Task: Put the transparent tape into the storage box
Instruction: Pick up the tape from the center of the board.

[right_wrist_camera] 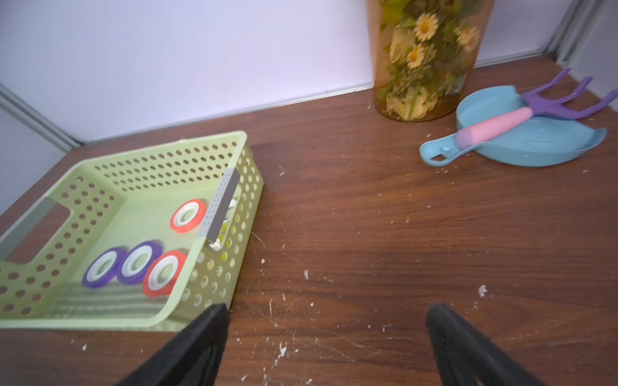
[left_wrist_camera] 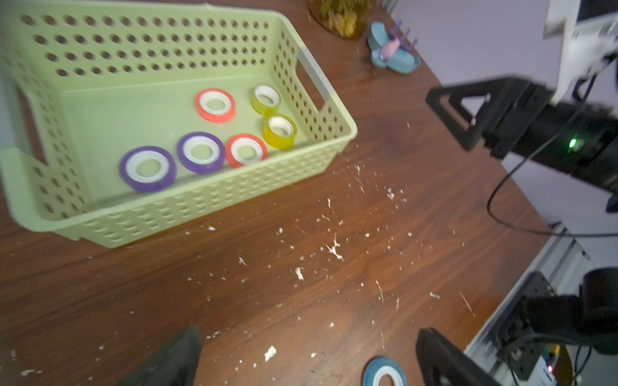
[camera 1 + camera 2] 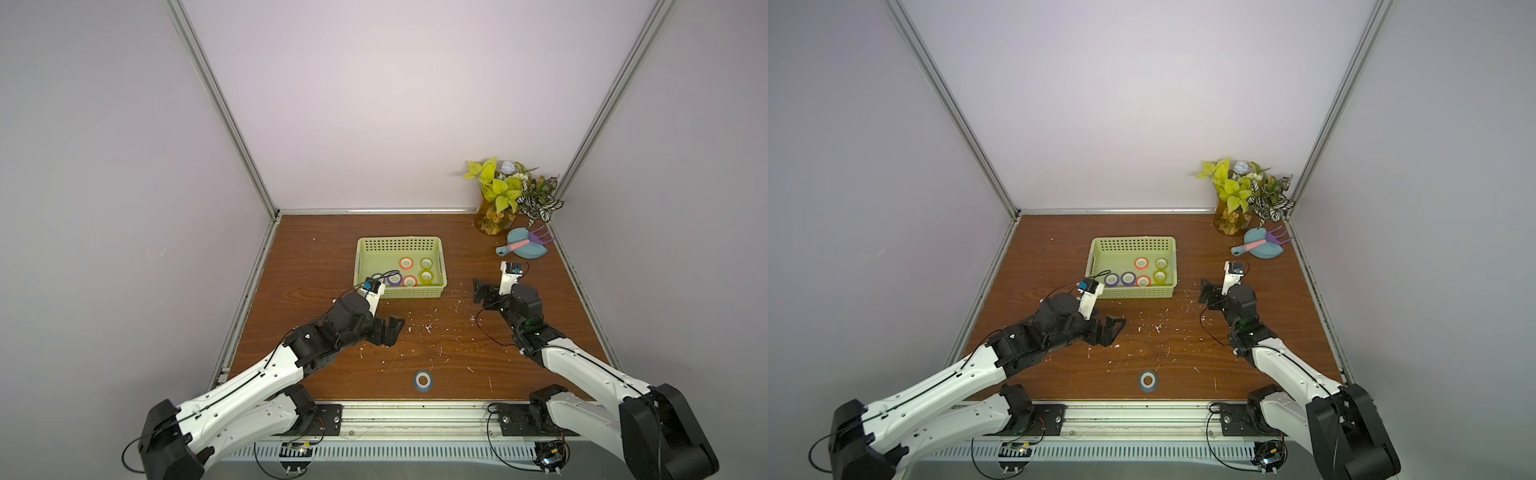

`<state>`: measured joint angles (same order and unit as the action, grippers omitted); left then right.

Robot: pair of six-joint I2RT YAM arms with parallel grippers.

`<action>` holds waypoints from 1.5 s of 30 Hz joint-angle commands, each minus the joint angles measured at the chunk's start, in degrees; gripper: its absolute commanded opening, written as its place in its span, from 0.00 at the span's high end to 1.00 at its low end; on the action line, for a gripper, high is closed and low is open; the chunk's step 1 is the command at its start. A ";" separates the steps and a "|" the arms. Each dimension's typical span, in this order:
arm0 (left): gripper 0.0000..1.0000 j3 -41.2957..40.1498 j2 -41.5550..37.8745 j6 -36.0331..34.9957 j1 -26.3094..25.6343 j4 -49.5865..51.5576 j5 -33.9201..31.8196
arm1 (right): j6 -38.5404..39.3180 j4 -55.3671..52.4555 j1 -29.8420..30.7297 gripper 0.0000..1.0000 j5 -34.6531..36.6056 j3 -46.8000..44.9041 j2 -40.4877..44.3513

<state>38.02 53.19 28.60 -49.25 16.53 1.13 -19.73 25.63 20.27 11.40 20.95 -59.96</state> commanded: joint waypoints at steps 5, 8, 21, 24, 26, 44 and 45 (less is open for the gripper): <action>0.00 5.88 9.39 0.03 -11.69 4.32 -4.77 | -3.57 6.16 -0.13 0.01 10.45 -5.13 8.07; 0.00 7.74 13.80 1.27 -15.03 6.09 -5.11 | -4.28 7.81 -0.12 0.01 13.19 -7.44 11.32; 0.04 13.78 28.20 9.18 -28.16 10.54 -8.85 | -4.73 6.37 -0.08 0.01 15.91 -7.53 12.62; 0.06 14.75 31.31 10.38 -29.66 10.62 -8.69 | -4.79 6.20 -0.14 0.01 16.19 -7.50 12.34; 0.07 15.39 33.35 10.80 -30.40 10.62 -8.77 | -4.71 6.12 -0.12 0.01 16.31 -7.53 12.36; 0.16 15.79 41.10 12.29 -31.49 10.54 -9.87 | -5.14 6.69 -0.23 0.01 15.80 -7.67 11.63; 0.16 15.73 41.33 12.50 -31.47 10.54 -9.89 | -5.08 6.72 -0.21 0.01 15.61 -7.61 11.54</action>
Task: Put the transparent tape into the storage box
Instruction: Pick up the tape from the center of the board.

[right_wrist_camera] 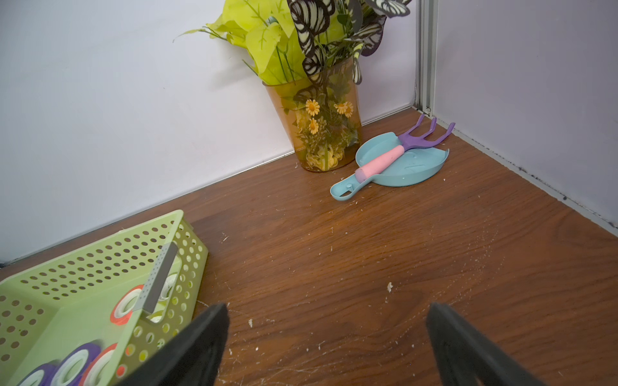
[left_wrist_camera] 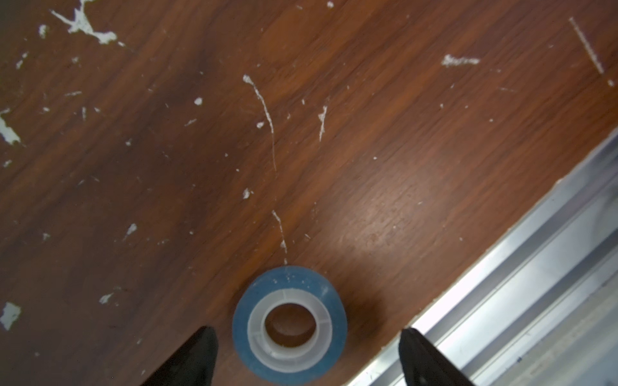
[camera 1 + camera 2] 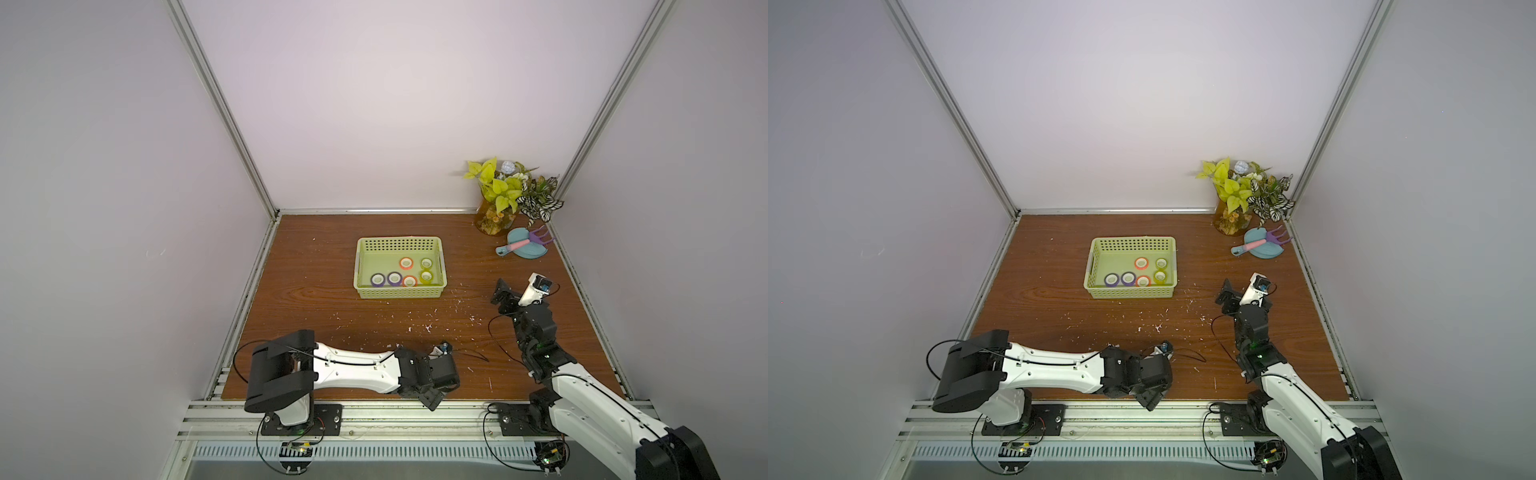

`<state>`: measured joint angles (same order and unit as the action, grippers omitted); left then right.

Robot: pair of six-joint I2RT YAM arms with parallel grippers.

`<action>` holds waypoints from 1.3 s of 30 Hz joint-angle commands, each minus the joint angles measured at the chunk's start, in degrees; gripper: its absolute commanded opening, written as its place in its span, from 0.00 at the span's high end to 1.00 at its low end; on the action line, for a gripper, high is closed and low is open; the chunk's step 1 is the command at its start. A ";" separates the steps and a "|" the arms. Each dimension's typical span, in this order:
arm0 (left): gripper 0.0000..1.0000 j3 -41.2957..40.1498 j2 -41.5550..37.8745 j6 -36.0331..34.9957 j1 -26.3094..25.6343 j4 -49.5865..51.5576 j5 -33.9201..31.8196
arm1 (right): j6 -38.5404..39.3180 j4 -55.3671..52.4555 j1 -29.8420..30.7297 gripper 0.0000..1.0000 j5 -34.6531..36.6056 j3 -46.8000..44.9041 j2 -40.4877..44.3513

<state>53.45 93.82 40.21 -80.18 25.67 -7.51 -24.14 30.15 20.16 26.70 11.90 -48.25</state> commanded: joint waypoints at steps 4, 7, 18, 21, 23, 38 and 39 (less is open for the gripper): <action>0.19 -0.10 1.17 1.28 -0.52 1.40 -1.39 | -0.64 2.34 -0.07 0.01 -0.15 1.37 -0.48; 0.20 -0.29 1.39 1.45 -0.56 1.40 -1.32 | -0.76 2.52 -0.10 0.01 -0.13 1.35 -0.49; 0.30 -1.07 2.72 1.81 -0.36 1.40 -0.89 | -0.80 2.63 -0.04 0.01 -0.33 1.28 -0.61; 0.33 -1.16 3.03 1.83 -0.37 1.37 -1.02 | -0.84 2.61 -0.12 0.01 -0.33 1.28 -0.54; 0.36 -1.16 3.36 1.83 -0.41 1.36 -1.04 | -0.82 2.54 -0.08 0.01 -0.40 1.28 -0.52; 0.45 -1.43 3.55 2.27 -0.39 1.45 -1.06 | -0.82 2.37 -0.12 0.01 -0.31 1.15 -0.11; 0.45 -1.33 3.40 2.44 -0.39 1.46 -1.21 | -0.85 2.37 -0.11 0.01 -0.33 1.19 -0.15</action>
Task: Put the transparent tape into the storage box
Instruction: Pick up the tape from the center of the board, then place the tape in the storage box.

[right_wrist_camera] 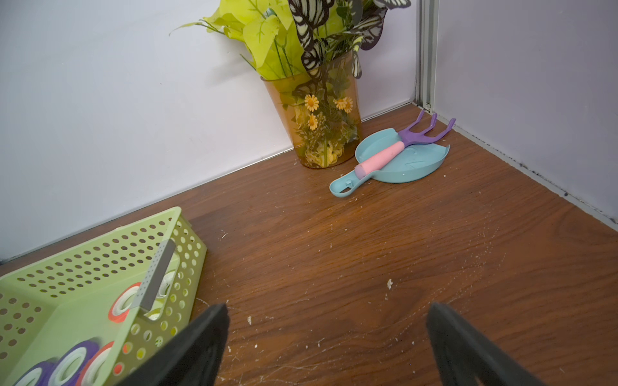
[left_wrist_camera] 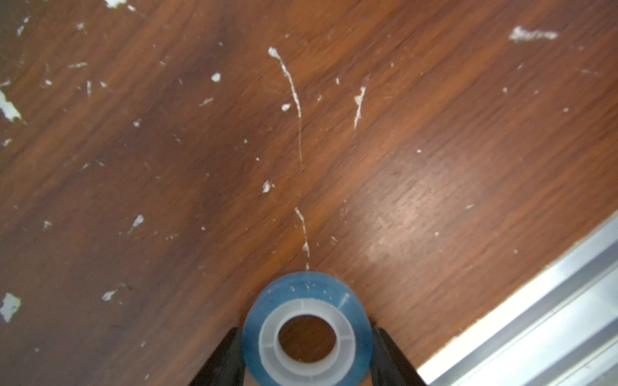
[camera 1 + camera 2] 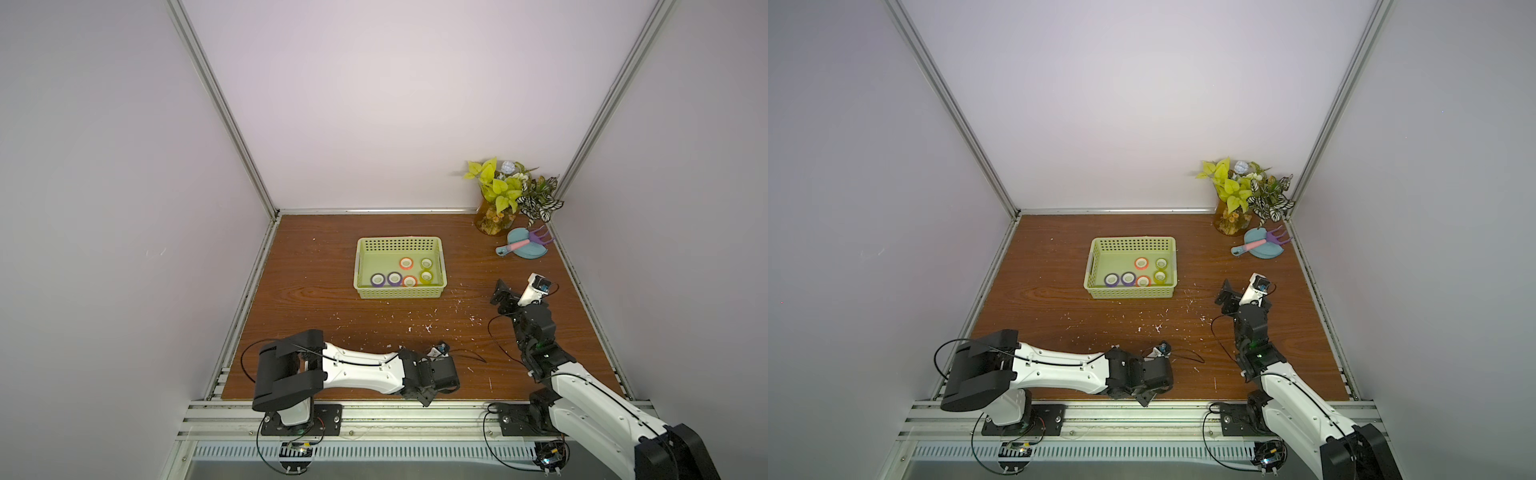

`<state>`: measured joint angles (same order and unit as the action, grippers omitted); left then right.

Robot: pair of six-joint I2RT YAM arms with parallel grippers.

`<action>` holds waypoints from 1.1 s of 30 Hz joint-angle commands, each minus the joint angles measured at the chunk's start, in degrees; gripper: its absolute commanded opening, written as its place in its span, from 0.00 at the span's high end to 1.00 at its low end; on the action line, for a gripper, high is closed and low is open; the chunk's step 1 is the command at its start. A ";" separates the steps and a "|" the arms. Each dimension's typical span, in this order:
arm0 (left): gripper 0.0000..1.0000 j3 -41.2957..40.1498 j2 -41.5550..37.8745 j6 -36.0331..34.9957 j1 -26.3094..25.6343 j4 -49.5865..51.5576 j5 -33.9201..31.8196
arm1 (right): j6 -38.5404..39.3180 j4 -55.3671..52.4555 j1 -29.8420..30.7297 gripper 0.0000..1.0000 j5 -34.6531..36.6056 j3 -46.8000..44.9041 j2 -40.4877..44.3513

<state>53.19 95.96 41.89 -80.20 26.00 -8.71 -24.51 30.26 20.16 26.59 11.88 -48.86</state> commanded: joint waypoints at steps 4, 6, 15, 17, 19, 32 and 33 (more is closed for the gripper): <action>0.45 -0.71 0.43 1.08 0.24 1.34 -0.60 | -0.49 2.26 -0.11 0.01 -0.22 1.22 0.46; 0.46 -0.67 -0.76 1.18 1.11 1.34 -0.78 | -0.48 2.25 -0.12 0.01 -0.22 1.19 0.44; 0.46 0.10 -9.11 -1.92 6.90 1.58 -3.31 | -0.51 2.34 -0.09 0.01 -0.40 1.22 0.34; 0.46 0.42 -10.87 -2.95 8.37 1.79 -3.92 | -0.47 2.32 -0.06 0.01 -0.44 1.17 0.33; 0.46 0.84 -12.59 -4.27 10.25 2.50 -4.35 | -0.49 2.43 -0.02 0.01 -0.53 1.19 0.38; 0.46 3.39 -22.10 -14.66 27.76 1.84 -7.45 | 0.18 3.63 -0.12 0.01 -5.92 2.33 -2.95; 0.45 3.50 -22.38 -15.72 29.37 0.91 -6.86 | 0.33 3.66 -0.07 0.01 -6.63 2.63 -3.67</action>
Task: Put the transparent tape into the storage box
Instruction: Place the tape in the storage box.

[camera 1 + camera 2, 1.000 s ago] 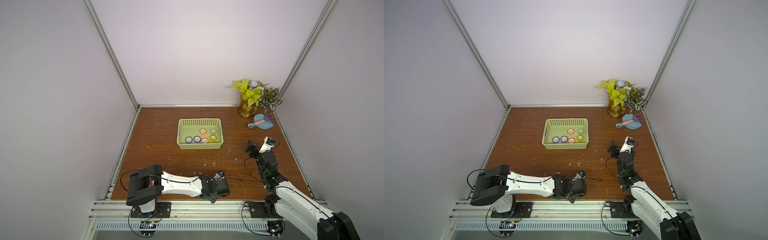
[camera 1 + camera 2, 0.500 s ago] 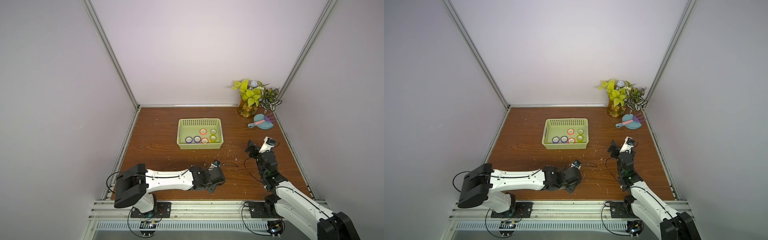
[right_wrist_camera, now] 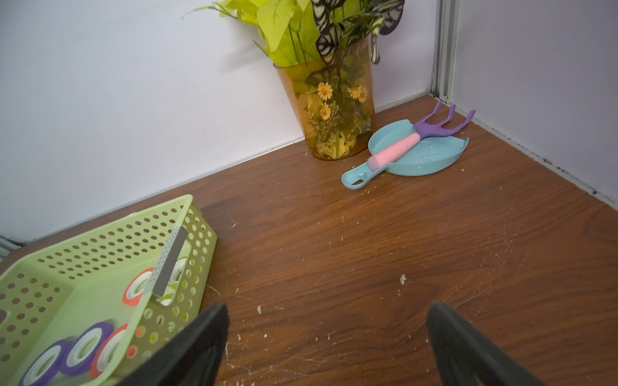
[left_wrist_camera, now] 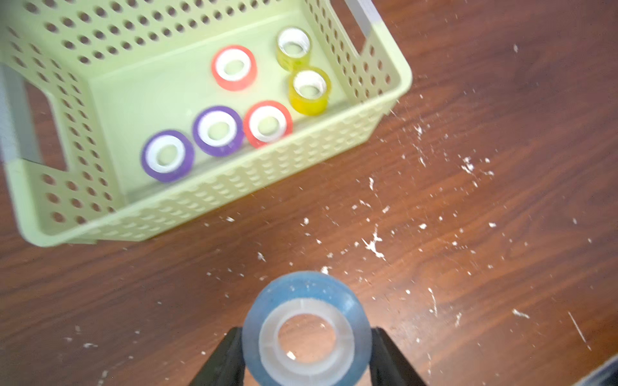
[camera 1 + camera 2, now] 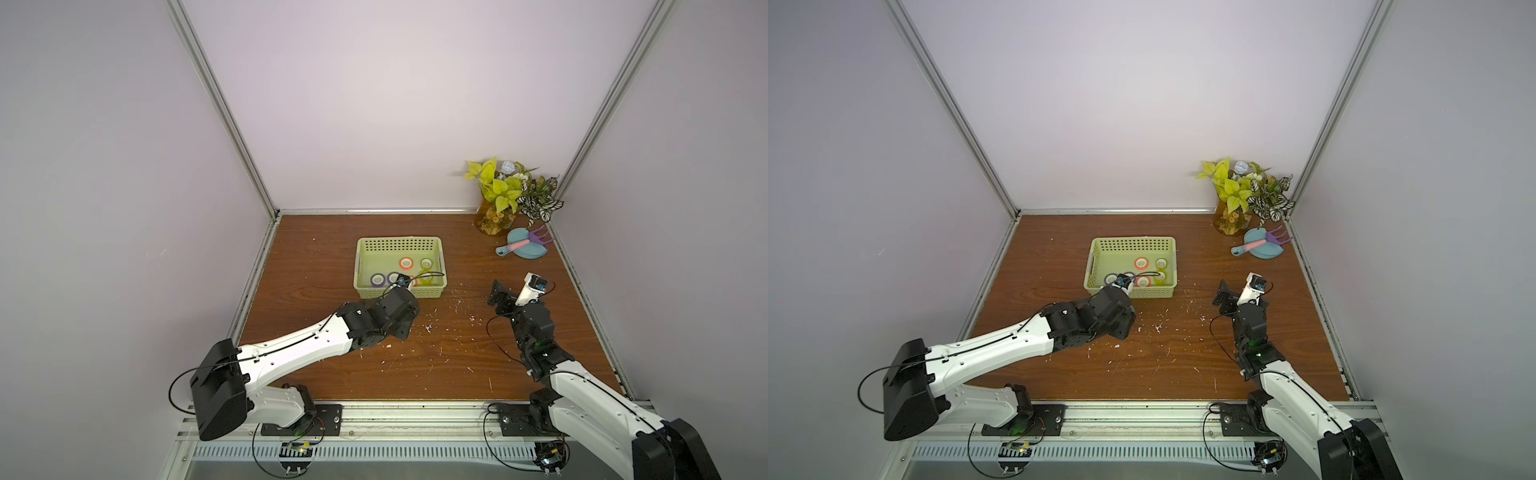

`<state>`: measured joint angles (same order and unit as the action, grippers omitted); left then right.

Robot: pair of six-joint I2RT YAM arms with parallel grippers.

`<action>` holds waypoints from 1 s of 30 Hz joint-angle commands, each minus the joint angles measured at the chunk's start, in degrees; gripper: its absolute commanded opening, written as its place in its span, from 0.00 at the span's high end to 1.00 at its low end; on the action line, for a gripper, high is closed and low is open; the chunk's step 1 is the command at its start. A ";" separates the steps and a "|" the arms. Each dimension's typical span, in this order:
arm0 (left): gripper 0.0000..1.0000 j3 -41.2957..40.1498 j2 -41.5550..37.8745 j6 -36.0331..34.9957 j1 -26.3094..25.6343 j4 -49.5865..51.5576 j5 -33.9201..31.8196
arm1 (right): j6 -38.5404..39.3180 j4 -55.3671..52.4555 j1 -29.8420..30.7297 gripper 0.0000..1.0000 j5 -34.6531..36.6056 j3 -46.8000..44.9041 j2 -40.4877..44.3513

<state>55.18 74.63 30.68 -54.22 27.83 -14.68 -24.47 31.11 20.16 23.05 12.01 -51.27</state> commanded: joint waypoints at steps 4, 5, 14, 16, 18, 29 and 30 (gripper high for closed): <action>0.45 1.81 -1.31 -7.31 9.05 -4.80 0.84 | 0.60 2.68 -0.11 0.01 -5.56 3.66 -3.99; 0.45 2.02 -1.01 -7.73 10.43 -5.51 1.28 | 0.73 2.57 -0.12 0.01 -6.01 3.94 -4.49; 0.44 4.86 5.44 -11.26 20.41 -13.22 3.91 | 0.71 2.90 -0.12 0.01 -6.96 4.20 -5.91; 0.44 6.08 8.21 -12.03 21.72 -14.78 4.42 | 0.64 2.84 -0.03 0.01 -6.97 4.26 -5.87; 0.44 7.22 10.70 -12.48 22.69 -16.32 4.91 | 0.49 2.89 -0.05 0.01 -6.84 4.24 -5.86; 0.44 15.24 25.54 -12.78 25.77 -19.58 4.76 | 0.41 2.88 -0.12 0.01 -6.66 4.20 -5.87; 0.44 16.15 26.92 -12.84 25.81 -19.48 4.25 | 0.39 2.82 -0.12 0.01 -6.71 4.18 -5.82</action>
<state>68.77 99.24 18.57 -29.36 9.39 -10.15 -24.27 31.51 20.16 16.21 14.28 -57.17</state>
